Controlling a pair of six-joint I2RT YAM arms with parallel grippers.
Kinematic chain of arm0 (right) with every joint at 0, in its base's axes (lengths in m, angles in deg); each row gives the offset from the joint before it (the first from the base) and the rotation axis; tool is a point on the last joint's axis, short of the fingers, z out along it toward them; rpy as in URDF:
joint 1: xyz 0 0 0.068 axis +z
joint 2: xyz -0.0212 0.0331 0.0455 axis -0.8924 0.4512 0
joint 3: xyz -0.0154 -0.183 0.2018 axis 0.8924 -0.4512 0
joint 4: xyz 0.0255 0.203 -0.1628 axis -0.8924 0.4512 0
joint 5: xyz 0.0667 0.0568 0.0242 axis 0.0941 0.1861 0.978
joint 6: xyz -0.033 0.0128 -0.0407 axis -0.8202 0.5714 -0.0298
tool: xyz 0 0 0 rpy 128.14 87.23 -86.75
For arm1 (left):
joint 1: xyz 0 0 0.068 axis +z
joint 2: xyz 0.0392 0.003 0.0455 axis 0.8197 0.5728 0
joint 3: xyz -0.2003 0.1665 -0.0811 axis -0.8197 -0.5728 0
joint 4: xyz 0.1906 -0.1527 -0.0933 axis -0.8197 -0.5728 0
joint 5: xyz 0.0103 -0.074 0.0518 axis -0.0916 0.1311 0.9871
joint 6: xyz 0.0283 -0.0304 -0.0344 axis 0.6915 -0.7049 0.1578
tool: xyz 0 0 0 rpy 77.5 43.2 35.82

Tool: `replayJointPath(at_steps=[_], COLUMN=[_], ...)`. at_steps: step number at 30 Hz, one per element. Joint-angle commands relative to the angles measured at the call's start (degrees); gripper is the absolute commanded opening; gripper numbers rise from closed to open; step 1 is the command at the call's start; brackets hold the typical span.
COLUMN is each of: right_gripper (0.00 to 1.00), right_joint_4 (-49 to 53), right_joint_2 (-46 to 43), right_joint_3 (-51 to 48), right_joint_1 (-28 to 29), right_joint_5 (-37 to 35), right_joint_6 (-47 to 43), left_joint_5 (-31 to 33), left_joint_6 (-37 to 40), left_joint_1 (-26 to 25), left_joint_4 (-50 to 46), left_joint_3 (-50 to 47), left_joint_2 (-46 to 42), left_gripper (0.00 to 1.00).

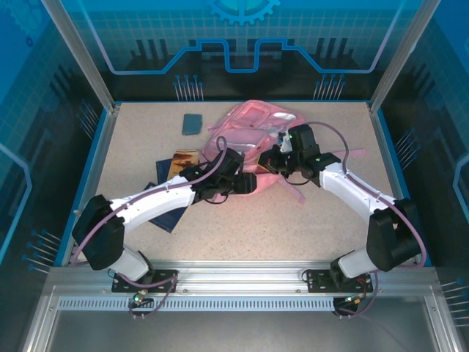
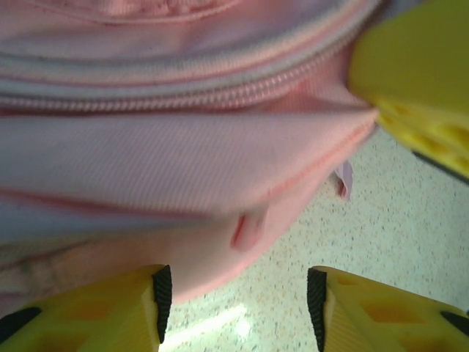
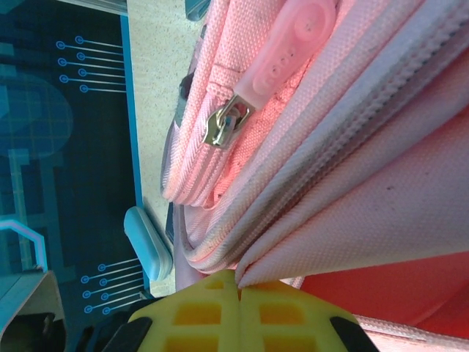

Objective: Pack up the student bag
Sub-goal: Unzip the student bag at the top-center of the table.

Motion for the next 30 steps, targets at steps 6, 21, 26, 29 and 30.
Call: replayJointPath(at_steps=[6, 21, 26, 29, 30], right_gripper=[0.00, 0.00, 0.00, 0.00, 0.00], right_joint_4=[-6.6, -11.4, -9.5, -6.0, -4.5], right_joint_2=[0.4, 2.3, 1.9, 1.0, 0.6], right_joint_3=[3.3, 2.6, 2.5, 2.8, 3.0], right_joint_1=[2.0, 3.1, 3.1, 3.0, 2.9], right_joint_5=[5.4, 8.4, 6.7, 3.6, 2.4], right_joint_6=[2.3, 7.7, 6.8, 4.5, 3.5], left_joint_5=[6.9, 14.2, 14.2, 14.5, 14.9], left_joint_6=[-4.0, -2.9, -2.2, -1.4, -1.1], left_joint_1=[-0.7, -2.2, -2.4, -2.4, -2.5], left_joint_4=[4.1, 2.8, 3.3, 3.5, 3.5], left_joint_3=[-0.6, 0.5, 0.4, -0.2, -0.5], left_joint_2=[2.6, 5.5, 5.1, 4.2, 3.8], left_gripper=[0.40, 0.29, 0.12, 0.05, 0.02])
